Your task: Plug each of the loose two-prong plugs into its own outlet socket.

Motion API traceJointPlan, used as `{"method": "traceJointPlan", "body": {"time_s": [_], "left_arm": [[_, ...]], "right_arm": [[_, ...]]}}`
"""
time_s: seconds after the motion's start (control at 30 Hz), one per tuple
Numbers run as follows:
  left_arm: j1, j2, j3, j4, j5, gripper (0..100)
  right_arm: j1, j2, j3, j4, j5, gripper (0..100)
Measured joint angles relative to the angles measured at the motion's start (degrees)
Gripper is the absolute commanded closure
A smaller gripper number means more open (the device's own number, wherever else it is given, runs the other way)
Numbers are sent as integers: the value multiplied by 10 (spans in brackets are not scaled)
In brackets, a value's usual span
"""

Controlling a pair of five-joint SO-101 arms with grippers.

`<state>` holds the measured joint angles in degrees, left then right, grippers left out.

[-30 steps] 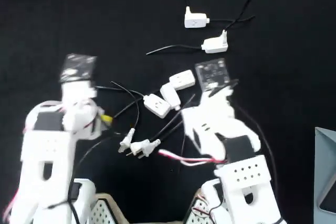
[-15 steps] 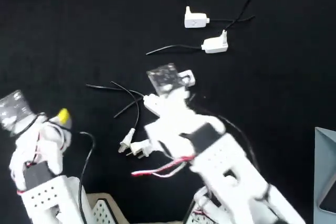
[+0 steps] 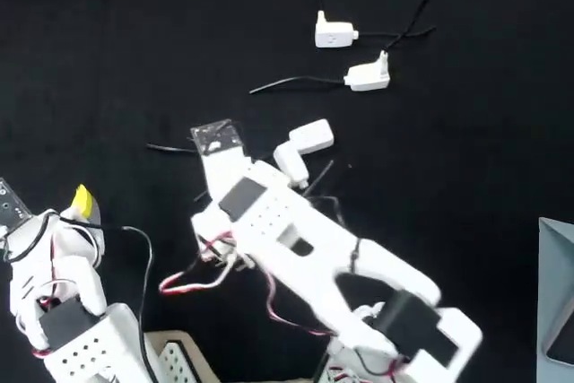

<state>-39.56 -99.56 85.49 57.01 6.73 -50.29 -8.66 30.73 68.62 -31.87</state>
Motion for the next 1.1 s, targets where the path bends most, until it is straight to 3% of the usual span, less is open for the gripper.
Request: {"method": "traceJointPlan", "body": {"time_s": [0.5, 0.77, 1.0, 1.1], "left_arm": [[0, -39, 3, 25, 0, 728], [0, -39, 3, 25, 0, 730], [0, -39, 3, 25, 0, 730], [0, -39, 7, 25, 0, 729]], "right_arm": [[-5, 116, -18, -121, -17, 836], [-11, 149, -18, -133, -17, 836], [-10, 154, -19, -131, -17, 972], [-10, 155, -18, -146, -17, 984]]}}
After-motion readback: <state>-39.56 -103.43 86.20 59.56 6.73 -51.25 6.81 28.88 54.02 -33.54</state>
